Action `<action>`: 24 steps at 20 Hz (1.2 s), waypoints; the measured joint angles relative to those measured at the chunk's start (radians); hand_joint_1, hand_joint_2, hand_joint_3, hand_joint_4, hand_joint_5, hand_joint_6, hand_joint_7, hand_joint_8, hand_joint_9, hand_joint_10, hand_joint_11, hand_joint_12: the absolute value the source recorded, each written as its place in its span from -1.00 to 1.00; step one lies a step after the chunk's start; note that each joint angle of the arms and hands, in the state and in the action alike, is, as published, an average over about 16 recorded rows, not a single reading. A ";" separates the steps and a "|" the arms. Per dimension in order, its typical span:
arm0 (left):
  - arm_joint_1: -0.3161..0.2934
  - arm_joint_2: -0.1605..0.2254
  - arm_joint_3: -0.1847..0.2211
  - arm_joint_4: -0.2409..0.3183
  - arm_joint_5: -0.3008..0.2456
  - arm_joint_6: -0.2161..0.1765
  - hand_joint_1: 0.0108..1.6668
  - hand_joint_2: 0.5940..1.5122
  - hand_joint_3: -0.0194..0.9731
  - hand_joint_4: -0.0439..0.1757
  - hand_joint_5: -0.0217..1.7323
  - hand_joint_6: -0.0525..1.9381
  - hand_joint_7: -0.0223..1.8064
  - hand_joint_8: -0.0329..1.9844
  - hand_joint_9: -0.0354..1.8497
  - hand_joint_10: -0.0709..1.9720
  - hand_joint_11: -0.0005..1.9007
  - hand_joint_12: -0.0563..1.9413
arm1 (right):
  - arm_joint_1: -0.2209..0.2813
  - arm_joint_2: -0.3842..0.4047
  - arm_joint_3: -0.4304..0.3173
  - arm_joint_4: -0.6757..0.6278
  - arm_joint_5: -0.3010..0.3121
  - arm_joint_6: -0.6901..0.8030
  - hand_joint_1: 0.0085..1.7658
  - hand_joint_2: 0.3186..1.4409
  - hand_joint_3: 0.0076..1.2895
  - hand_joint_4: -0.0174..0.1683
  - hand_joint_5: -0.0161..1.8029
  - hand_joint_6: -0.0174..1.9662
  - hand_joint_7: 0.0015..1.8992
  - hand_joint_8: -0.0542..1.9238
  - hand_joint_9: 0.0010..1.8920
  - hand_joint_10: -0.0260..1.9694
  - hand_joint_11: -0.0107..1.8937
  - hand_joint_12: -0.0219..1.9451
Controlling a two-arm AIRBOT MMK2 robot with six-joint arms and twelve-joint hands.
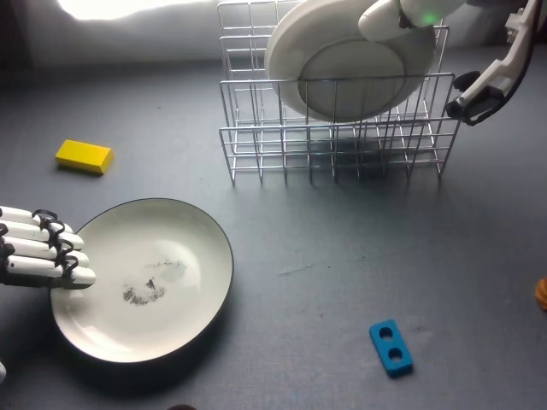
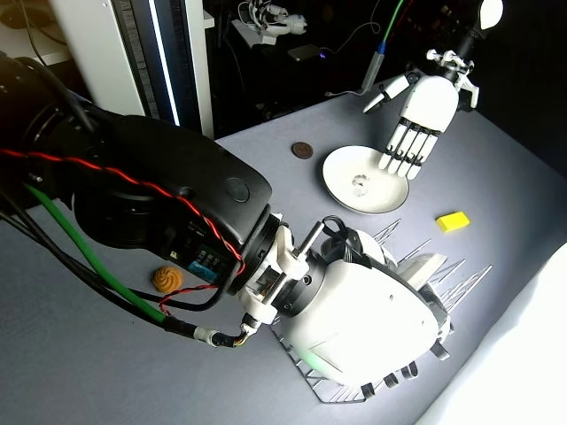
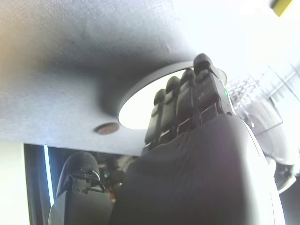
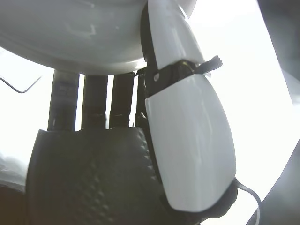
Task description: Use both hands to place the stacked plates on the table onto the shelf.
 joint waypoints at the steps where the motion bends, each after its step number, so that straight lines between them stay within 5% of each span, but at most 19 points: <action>1: 0.000 0.000 0.001 0.000 0.000 0.000 -0.99 0.11 -0.94 -0.62 -0.93 -0.94 -0.92 -0.96 -0.94 -0.95 -0.98 -0.84 | -0.002 -0.002 0.001 -0.001 0.000 0.000 0.58 0.30 -0.98 -0.92 -0.04 -0.04 0.03 0.00 -0.04 0.20 -0.25 0.20; 8: 0.000 -0.001 0.004 0.002 -0.001 0.000 -0.99 0.11 -0.94 -0.63 -0.94 -0.94 -0.93 -0.96 -0.95 -0.95 -0.98 -0.88 | -0.019 -0.012 0.007 -0.008 0.001 0.004 0.53 0.35 -0.98 -0.91 -0.08 0.03 -0.03 0.08 -0.09 0.00 -0.28 0.23; 13: -0.001 -0.001 0.007 0.003 -0.001 0.000 -0.99 0.12 -0.94 -0.63 -0.95 -0.94 -0.93 -0.96 -0.95 -0.95 -0.98 -0.90 | -0.025 -0.016 0.010 -0.014 0.000 0.006 0.44 0.43 -0.98 -0.89 -0.13 0.08 -0.06 -0.17 -0.12 -0.30 -0.32 0.25; 20: 0.000 -0.001 0.007 0.003 -0.002 0.000 -0.99 0.12 -0.94 -0.63 -0.94 -0.94 -0.92 -0.96 -0.94 -0.95 -0.97 -0.93 | -0.026 -0.015 0.010 -0.017 -0.009 0.009 0.31 0.51 -0.98 -0.86 -0.18 -0.31 -0.09 -0.61 -0.14 -0.75 -0.39 0.28; 24: 0.003 -0.001 0.007 0.000 -0.002 -0.001 -0.99 0.12 -0.94 -0.63 -0.94 -0.94 -0.92 -0.96 -0.95 -0.95 -0.97 -0.93 | -0.018 -0.011 0.010 -0.017 -0.015 0.010 0.26 0.49 -0.98 -0.86 -0.16 -0.60 -0.09 -0.89 -0.14 -0.84 -0.46 0.27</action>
